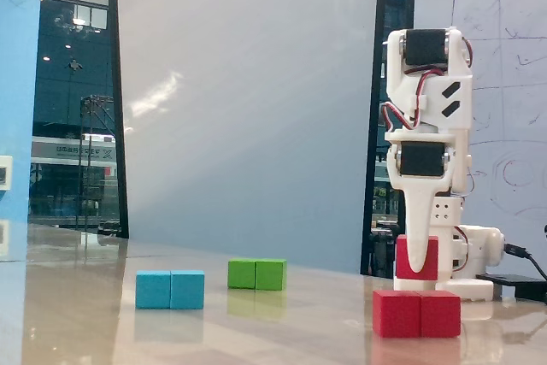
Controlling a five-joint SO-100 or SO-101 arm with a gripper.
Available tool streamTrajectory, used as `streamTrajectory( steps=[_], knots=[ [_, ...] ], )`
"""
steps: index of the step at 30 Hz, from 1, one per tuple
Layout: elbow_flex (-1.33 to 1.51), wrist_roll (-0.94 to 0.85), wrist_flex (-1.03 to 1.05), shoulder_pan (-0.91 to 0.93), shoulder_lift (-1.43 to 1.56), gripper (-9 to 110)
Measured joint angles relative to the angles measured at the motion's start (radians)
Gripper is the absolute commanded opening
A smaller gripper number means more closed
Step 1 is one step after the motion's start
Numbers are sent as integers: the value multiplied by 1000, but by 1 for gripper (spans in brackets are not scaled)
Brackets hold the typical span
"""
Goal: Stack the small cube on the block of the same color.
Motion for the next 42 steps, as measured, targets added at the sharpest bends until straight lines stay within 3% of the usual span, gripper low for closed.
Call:
streamTrajectory(
  steps=[30,42],
  knots=[
    [0,0,-5,0,-57,9],
    [0,0,-5,0,-57,28]
  ],
)
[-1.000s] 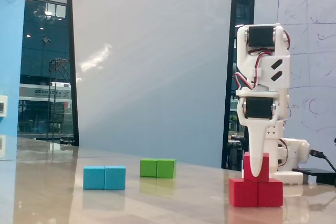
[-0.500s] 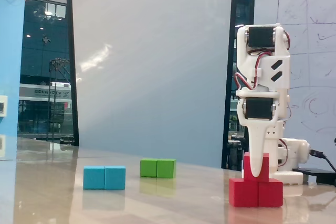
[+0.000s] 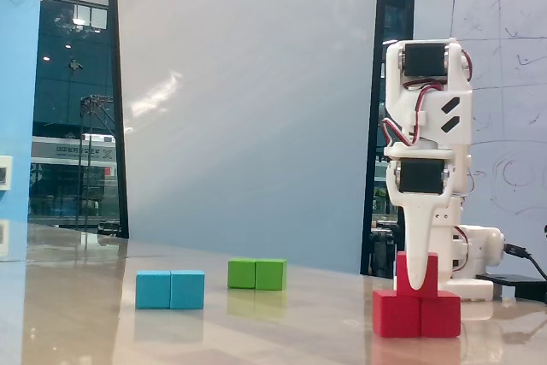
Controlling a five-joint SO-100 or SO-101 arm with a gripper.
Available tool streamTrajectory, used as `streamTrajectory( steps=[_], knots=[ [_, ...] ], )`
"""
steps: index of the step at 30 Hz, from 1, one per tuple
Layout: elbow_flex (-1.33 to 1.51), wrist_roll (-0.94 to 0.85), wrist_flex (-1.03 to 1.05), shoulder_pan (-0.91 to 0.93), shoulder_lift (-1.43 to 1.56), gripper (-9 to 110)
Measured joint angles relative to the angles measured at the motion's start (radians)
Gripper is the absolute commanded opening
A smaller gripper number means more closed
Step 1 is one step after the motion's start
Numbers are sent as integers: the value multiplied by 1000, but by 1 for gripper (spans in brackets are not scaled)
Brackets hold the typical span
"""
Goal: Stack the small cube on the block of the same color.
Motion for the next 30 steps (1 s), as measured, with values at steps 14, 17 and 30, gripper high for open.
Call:
streamTrajectory(
  steps=[14,17,30],
  knots=[
    [0,0,0,150,0,28],
    [0,-9,0,242,0,28],
    [0,-52,-46,695,0,28]
  ],
)
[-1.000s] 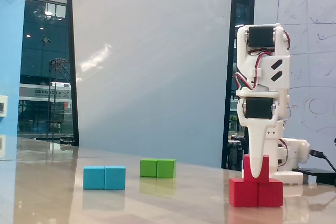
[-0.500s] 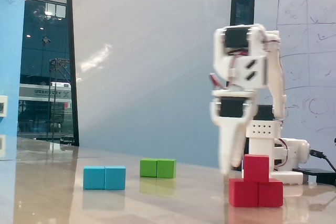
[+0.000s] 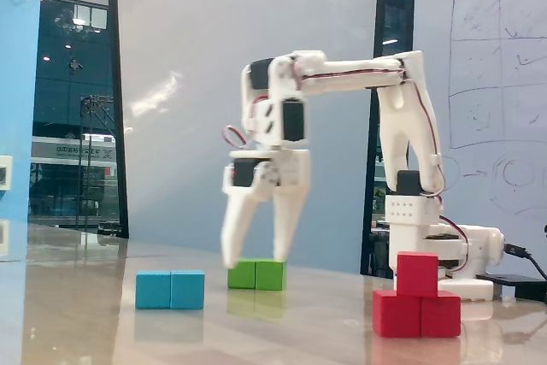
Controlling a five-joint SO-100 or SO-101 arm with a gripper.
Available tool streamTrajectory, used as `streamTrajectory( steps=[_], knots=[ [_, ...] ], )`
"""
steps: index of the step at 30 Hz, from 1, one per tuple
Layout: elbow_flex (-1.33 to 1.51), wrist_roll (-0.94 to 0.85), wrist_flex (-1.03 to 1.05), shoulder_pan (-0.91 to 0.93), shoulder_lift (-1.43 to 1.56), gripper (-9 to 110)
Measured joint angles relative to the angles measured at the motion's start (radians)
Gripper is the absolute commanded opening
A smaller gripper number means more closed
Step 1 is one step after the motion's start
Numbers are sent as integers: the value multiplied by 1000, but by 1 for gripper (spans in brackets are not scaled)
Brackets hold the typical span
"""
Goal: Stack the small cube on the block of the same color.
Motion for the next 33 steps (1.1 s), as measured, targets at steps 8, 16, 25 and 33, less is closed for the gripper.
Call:
streamTrajectory(
  steps=[8,16,25,33],
  knots=[
    [126,-6,-37,84,127,26],
    [400,-8,-195,43,367,7],
    [718,-8,-376,34,635,1],
    [1037,-8,-472,34,956,1]
  ],
)
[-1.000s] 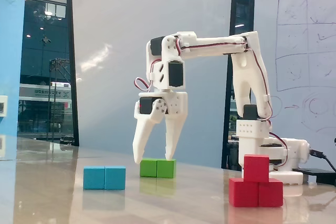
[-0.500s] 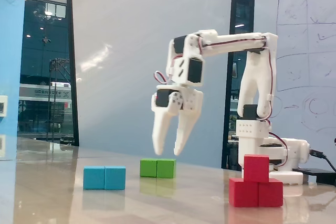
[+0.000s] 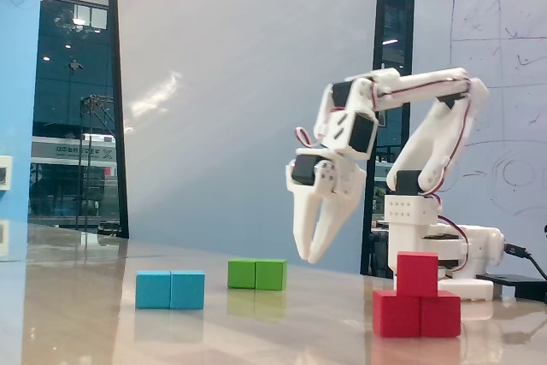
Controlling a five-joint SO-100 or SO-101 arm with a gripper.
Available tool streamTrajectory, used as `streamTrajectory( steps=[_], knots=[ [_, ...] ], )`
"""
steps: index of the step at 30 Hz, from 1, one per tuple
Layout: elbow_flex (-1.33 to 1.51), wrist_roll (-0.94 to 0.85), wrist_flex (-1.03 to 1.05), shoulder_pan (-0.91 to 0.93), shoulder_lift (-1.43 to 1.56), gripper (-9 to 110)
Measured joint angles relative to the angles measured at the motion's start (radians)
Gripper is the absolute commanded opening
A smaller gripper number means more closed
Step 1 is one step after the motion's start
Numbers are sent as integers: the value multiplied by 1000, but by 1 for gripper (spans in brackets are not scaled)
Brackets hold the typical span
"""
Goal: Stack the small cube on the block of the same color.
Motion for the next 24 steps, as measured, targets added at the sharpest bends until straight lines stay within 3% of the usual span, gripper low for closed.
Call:
streamTrajectory(
  steps=[13,24],
  knots=[
    [433,0,-75,0,549,0],
    [491,0,133,0,904,0]
  ],
)
